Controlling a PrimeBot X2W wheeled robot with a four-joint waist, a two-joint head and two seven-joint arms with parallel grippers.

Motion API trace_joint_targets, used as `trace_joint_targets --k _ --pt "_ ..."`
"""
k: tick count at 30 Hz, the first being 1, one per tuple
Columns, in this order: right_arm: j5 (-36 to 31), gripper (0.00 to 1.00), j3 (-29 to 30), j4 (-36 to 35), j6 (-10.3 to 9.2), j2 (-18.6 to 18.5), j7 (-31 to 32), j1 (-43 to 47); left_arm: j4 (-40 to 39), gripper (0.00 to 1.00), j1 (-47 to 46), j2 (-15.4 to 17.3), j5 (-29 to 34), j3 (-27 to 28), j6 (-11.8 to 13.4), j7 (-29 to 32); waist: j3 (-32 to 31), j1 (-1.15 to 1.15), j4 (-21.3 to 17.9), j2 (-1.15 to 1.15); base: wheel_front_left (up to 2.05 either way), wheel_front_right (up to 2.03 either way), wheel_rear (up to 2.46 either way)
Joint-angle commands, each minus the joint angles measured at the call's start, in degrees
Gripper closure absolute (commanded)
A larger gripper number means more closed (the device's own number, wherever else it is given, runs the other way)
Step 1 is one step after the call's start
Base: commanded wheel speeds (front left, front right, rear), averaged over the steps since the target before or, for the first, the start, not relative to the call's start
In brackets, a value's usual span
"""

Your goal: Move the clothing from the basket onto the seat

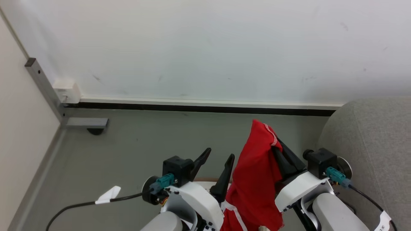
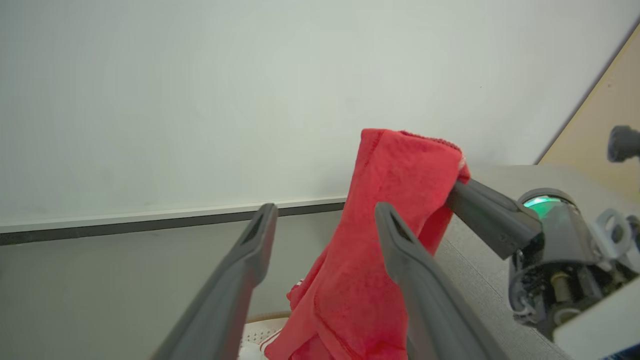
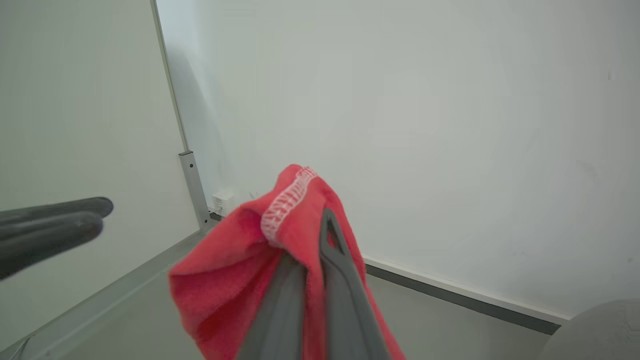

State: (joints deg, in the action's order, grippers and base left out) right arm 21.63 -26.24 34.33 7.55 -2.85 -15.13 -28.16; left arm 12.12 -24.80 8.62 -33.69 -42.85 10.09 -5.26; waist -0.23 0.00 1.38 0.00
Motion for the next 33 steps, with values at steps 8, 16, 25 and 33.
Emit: trace_joint_targets --k 8,16,25,33 --pt "-3.2 1.00 3.6 -3.5 -0.12 -0.1 0.0 1.0 0.8 0.00 0.4 -0.2 0.3 -0.6 -0.5 -1.8 0.4 0.00 -6.2 0.00 0.00 0.00 0.00" --pt "-4.4 1.00 6.5 -7.5 -0.12 -2.1 0.0 3.5 0.9 0.00 0.1 -0.8 0.9 -1.6 -1.1 -3.5 0.4 0.00 -11.9 0.00 0.00 0.00 0.00" --pt "-4.3 1.00 8.9 -11.1 -0.12 -5.9 0.0 5.8 0.9 0.00 -0.4 -1.8 1.5 -3.9 -2.3 -4.1 0.1 0.00 -16.2 0.00 0.00 0.00 0.00" --pt "-3.7 1.00 10.5 -13.4 -0.12 -7.4 0.0 6.9 0.8 0.00 -1.2 -2.4 1.9 -4.9 -2.4 -4.8 0.8 0.00 -18.2 0.00 0.00 0.00 0.00"
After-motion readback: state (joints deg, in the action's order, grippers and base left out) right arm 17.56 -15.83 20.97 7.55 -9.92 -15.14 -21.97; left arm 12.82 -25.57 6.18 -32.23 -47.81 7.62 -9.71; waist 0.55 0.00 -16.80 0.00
